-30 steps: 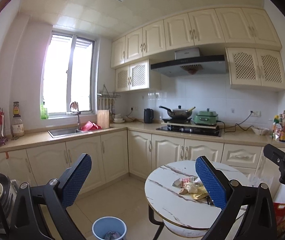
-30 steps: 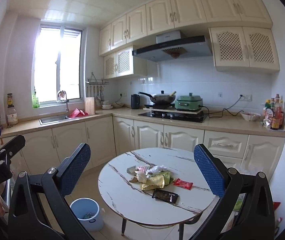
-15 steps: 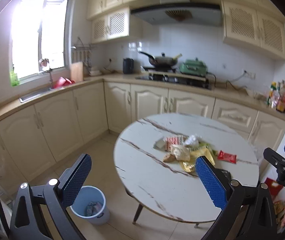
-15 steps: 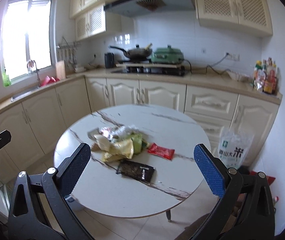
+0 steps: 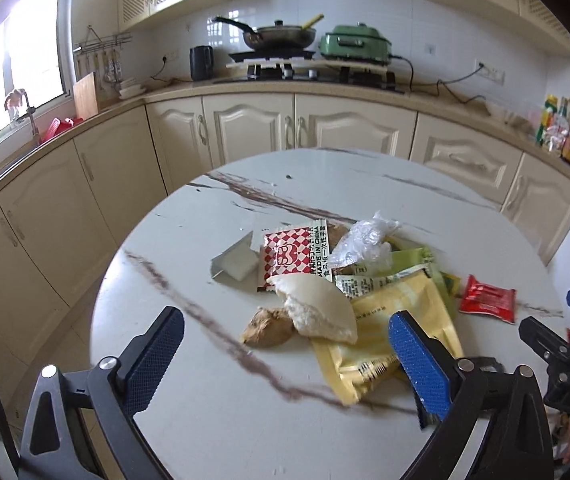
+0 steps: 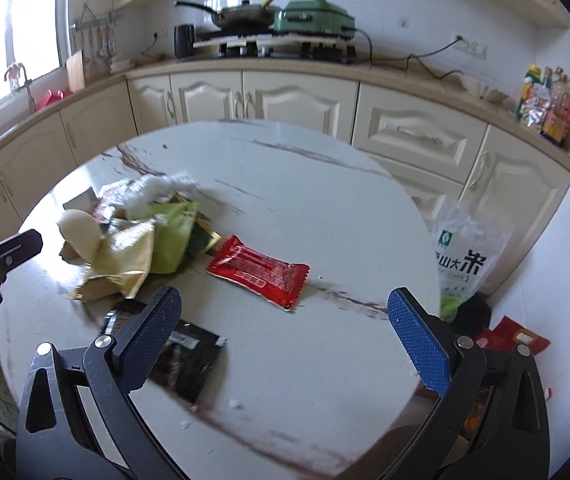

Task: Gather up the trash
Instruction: 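Grasp the red packet with the right tool while left grasps bread bag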

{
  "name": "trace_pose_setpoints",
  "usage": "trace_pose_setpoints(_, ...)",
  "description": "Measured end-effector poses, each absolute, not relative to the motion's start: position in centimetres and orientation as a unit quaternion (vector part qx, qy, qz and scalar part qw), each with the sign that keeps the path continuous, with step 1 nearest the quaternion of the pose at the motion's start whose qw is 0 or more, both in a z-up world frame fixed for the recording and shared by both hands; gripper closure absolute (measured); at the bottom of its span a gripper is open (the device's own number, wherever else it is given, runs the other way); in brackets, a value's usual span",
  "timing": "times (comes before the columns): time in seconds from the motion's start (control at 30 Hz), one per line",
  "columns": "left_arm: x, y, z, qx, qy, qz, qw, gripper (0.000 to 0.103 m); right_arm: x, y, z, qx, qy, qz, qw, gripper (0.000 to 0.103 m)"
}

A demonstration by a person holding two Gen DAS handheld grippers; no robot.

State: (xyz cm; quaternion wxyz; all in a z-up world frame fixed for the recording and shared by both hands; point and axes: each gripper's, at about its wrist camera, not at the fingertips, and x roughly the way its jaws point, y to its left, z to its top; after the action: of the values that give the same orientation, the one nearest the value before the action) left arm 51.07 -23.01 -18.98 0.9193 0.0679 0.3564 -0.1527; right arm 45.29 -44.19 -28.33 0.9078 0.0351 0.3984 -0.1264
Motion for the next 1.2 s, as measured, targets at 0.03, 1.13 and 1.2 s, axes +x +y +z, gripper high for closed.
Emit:
trace_pose_setpoints(0.03,52.4,-23.3,-19.5,0.07,0.363,-0.155,0.916,0.013,46.0,-44.7,-29.0,0.033,0.407,-0.12,0.905,0.0)
trace_pose_setpoints(1.13,48.8,-16.6,-16.2,0.009,0.321,-0.25,0.913,0.069,48.5,-46.2,-26.8,0.011,0.398,0.015,0.917,0.096)
trace_pose_setpoints(1.2,47.7,-15.1,-15.4,0.007,0.313,-0.249,0.917,0.069,48.2,-45.3,-25.1,0.02,0.384,0.025,0.923,0.096)
